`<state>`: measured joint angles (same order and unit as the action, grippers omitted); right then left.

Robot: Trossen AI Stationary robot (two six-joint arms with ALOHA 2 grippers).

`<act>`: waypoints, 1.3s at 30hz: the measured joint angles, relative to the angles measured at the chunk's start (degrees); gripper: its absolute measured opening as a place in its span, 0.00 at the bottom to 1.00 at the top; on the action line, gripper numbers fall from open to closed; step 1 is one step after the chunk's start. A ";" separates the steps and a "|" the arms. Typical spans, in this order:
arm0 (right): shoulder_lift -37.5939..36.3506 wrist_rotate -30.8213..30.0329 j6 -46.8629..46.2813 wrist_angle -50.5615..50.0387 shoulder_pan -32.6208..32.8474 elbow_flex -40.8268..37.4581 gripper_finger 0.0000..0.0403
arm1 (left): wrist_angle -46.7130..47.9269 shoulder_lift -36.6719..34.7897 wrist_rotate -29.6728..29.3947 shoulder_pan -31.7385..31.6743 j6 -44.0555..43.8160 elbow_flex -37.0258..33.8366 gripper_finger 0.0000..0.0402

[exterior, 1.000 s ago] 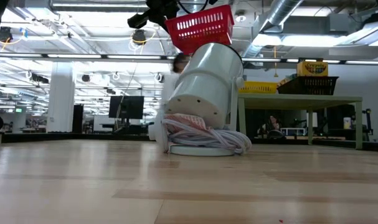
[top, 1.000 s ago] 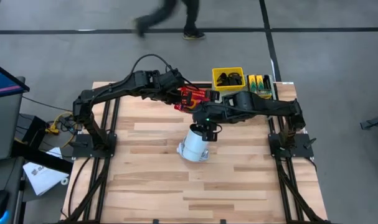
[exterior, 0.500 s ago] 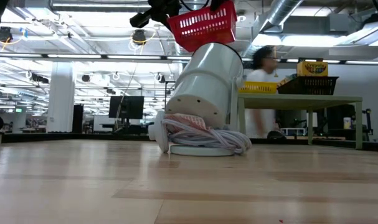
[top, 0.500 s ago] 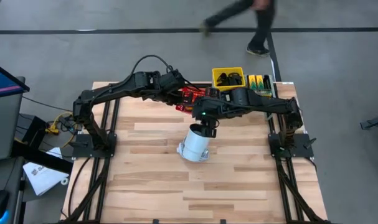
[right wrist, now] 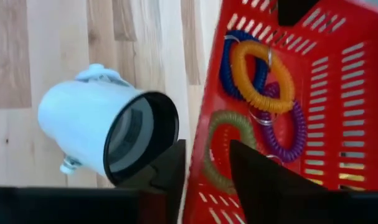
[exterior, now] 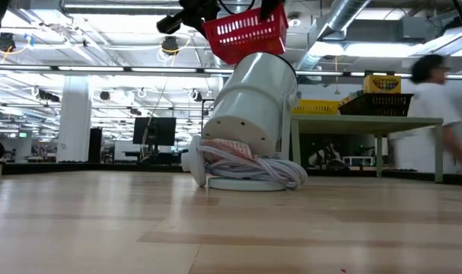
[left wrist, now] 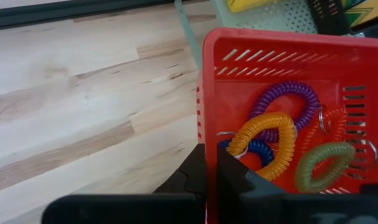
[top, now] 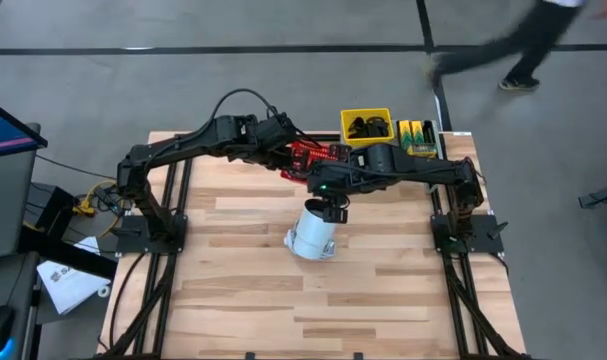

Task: Pick & Place Office Desk Supplies
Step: Put the red bin on the shelf

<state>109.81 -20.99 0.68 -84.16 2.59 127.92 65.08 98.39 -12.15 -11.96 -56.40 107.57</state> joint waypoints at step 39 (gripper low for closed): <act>-12.98 0.59 -5.17 -5.87 -3.60 -4.58 0.00 | 3.19 -15.40 -7.37 2.46 10.05 0.02 0.29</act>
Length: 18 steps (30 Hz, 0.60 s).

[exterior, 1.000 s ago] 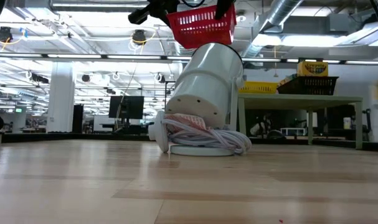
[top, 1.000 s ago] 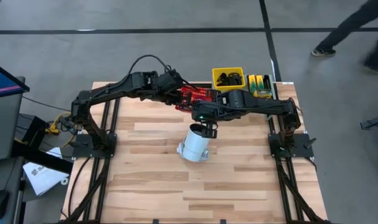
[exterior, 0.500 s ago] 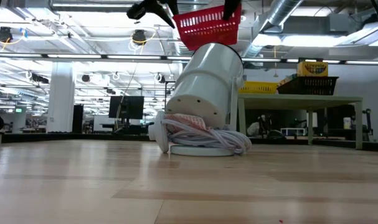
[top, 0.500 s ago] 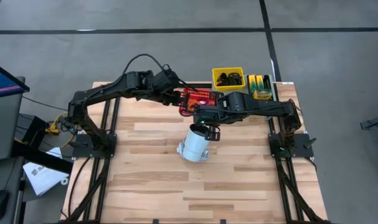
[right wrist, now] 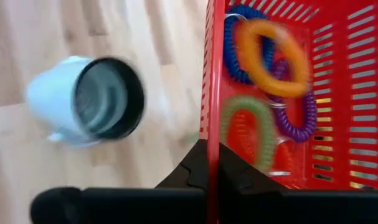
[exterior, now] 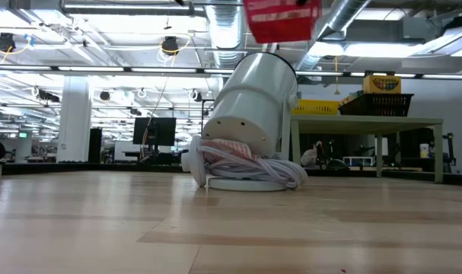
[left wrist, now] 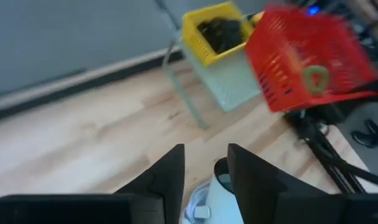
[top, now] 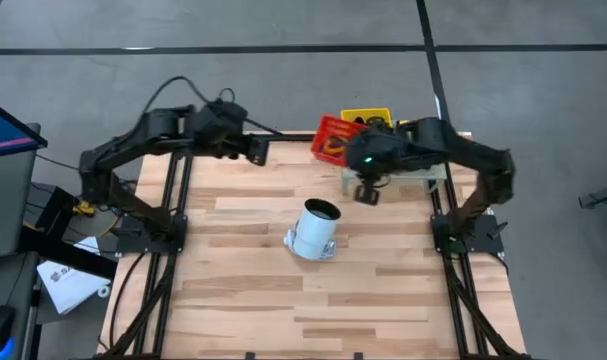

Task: Pick & Place Office Desk Supplies
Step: Put the red bin on the shelf

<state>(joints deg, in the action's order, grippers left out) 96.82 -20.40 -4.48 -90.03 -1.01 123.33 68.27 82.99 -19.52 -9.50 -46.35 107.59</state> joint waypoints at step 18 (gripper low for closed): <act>-24.18 14.54 10.59 17.97 -9.34 -46.58 0.00 | -2.81 -4.11 -13.84 13.43 13.02 0.00 0.29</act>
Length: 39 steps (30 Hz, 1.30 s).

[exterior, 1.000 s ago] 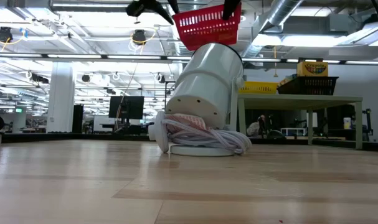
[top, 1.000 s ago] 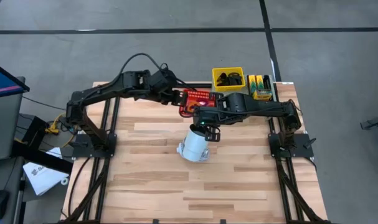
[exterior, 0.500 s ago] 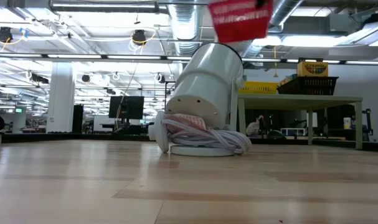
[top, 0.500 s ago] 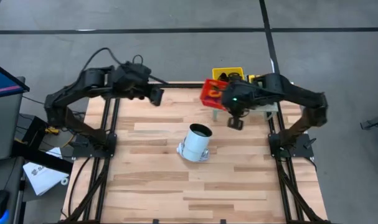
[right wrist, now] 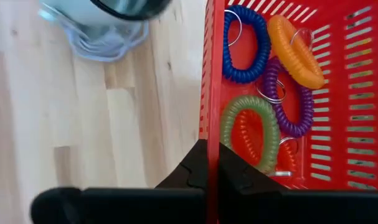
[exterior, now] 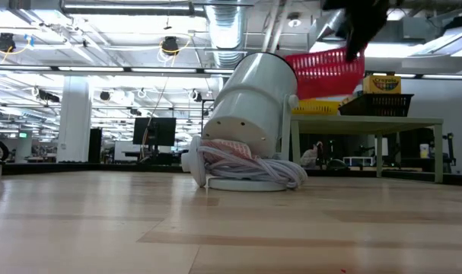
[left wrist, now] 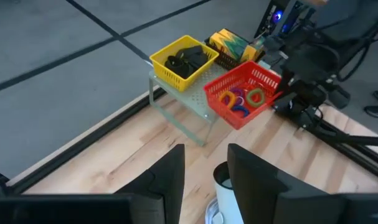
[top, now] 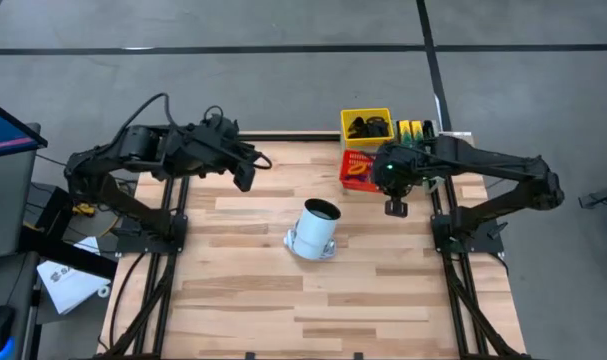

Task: Pick & Place Office Desk Supplies
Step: Put the red bin on the shelf

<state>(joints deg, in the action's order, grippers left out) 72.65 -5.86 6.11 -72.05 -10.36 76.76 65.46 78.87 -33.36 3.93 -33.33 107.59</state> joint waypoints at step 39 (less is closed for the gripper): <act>-4.88 5.56 7.87 8.79 -15.00 -12.68 0.00 | -4.80 5.35 -1.39 4.41 -2.04 -0.02 0.29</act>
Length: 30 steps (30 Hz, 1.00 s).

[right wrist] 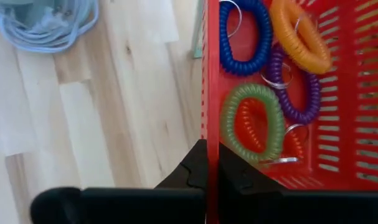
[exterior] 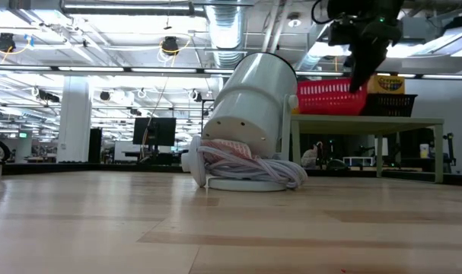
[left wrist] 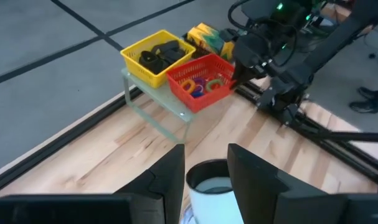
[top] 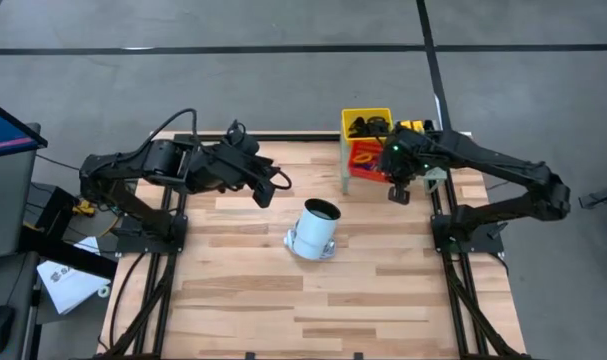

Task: Pick & Place Office Desk Supplies
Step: Put the red bin on the shelf

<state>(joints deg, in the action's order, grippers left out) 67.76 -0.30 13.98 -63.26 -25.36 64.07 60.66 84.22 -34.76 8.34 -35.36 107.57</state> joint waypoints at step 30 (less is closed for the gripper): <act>-0.78 -10.29 4.01 2.48 0.58 -0.02 0.18 | -4.75 -1.15 0.04 -0.02 0.01 0.02 0.29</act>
<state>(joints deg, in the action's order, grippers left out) 66.98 -10.59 18.00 -60.78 -24.77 64.05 55.91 83.07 -34.72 8.31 -35.35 107.59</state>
